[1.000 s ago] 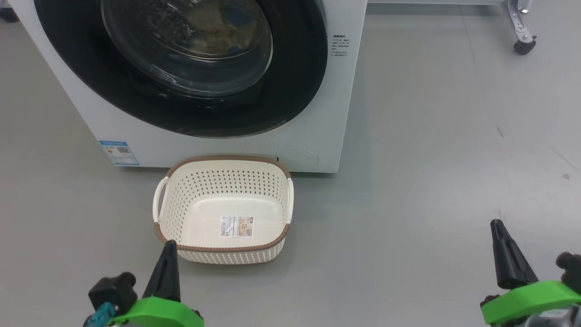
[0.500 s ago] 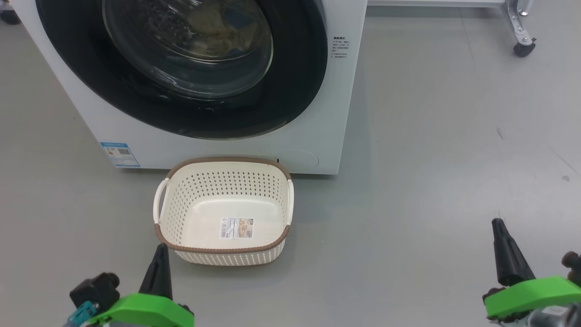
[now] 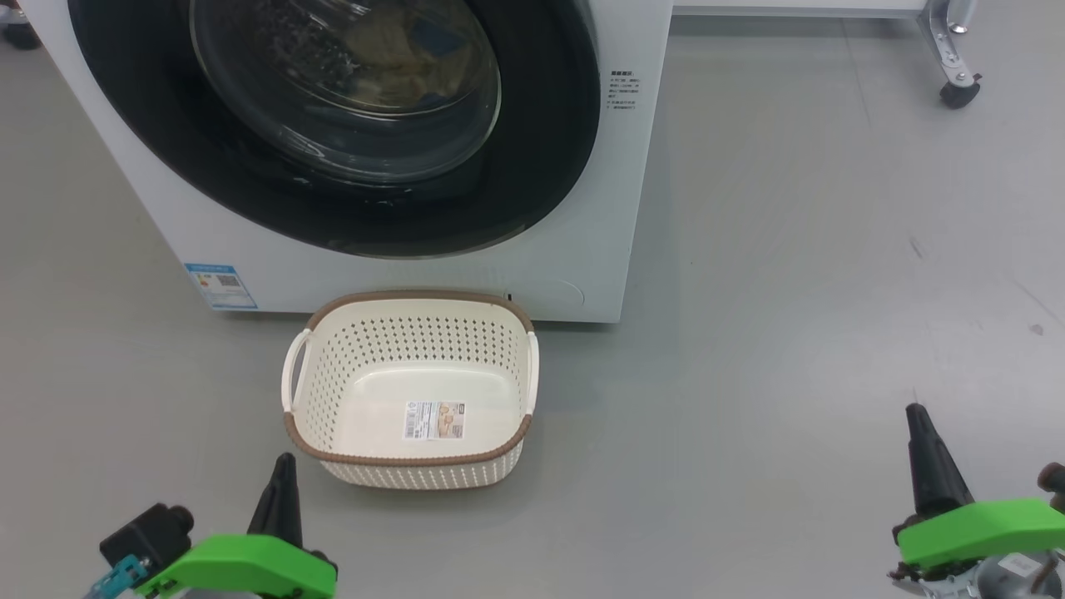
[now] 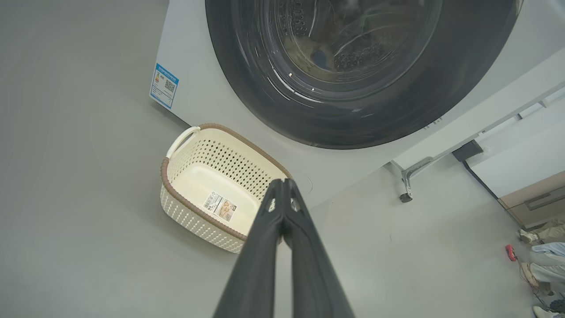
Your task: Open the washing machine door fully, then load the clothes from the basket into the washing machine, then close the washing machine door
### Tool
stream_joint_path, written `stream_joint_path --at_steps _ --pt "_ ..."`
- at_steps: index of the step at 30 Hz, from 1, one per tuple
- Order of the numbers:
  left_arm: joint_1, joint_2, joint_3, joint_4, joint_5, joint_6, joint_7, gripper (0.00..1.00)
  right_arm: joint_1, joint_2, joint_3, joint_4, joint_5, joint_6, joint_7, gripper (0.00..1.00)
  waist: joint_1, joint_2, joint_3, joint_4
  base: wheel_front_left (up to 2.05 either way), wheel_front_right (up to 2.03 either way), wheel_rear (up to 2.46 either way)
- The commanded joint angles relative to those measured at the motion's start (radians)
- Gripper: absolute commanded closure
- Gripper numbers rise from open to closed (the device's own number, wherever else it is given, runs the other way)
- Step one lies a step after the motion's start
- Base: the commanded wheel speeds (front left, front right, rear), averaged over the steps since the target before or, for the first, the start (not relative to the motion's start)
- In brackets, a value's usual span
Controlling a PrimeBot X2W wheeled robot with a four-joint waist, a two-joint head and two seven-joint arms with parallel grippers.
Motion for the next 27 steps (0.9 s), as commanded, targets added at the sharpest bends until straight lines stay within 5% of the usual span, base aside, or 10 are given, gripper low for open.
stream_joint_path --at_steps 1,27 --pt "-0.048 0.004 0.034 -0.026 -0.030 -0.010 0.004 1.00 -0.056 -0.028 0.007 -0.025 0.034 -0.001 0.005 1.00 0.0000 0.0000 -0.001 0.000 0.00 0.00 0.00" --pt "-0.053 -0.011 0.118 -0.007 -0.306 -0.036 0.071 1.00 -0.104 -0.033 0.013 0.030 0.327 -0.002 0.056 1.00 0.0000 0.0000 -0.011 0.001 0.00 0.00 0.00"
